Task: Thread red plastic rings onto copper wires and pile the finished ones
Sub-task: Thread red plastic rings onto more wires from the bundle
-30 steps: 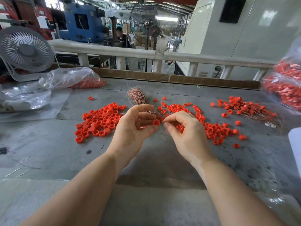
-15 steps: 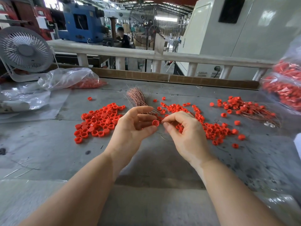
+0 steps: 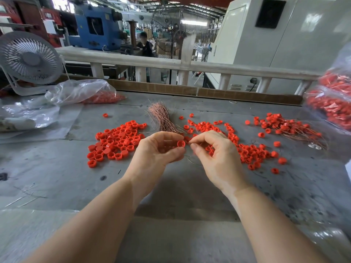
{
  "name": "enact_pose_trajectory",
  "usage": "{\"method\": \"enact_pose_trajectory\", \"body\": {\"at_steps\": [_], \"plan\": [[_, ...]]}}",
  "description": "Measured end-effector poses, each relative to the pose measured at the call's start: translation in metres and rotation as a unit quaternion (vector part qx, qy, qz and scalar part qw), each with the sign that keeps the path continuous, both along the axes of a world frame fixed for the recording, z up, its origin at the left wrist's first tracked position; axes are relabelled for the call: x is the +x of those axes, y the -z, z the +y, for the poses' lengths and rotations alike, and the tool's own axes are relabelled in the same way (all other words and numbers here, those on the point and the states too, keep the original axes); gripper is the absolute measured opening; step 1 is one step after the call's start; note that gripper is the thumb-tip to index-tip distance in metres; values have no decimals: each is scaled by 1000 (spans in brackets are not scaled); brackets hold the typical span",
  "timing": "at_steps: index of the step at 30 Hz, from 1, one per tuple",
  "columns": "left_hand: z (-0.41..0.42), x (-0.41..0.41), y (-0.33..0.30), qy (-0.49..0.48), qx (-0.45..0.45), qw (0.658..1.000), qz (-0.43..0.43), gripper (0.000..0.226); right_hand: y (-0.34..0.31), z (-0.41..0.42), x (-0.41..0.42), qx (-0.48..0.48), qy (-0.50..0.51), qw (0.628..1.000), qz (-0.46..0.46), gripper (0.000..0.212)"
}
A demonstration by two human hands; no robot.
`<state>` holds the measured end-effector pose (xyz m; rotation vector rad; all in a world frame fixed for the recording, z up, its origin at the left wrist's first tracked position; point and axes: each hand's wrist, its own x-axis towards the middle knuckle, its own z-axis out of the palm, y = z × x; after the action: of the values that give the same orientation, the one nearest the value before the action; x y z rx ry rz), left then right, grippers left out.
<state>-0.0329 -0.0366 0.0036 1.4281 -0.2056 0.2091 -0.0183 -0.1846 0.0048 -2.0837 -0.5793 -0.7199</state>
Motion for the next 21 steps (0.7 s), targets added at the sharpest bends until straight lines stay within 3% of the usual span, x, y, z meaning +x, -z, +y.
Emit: {"method": "enact_pose_trajectory", "body": {"at_steps": [21], "plan": [[3,1,0,-12,22,1000,7,24,-1,2,-1,-5,-26,1000,14,9]]}}
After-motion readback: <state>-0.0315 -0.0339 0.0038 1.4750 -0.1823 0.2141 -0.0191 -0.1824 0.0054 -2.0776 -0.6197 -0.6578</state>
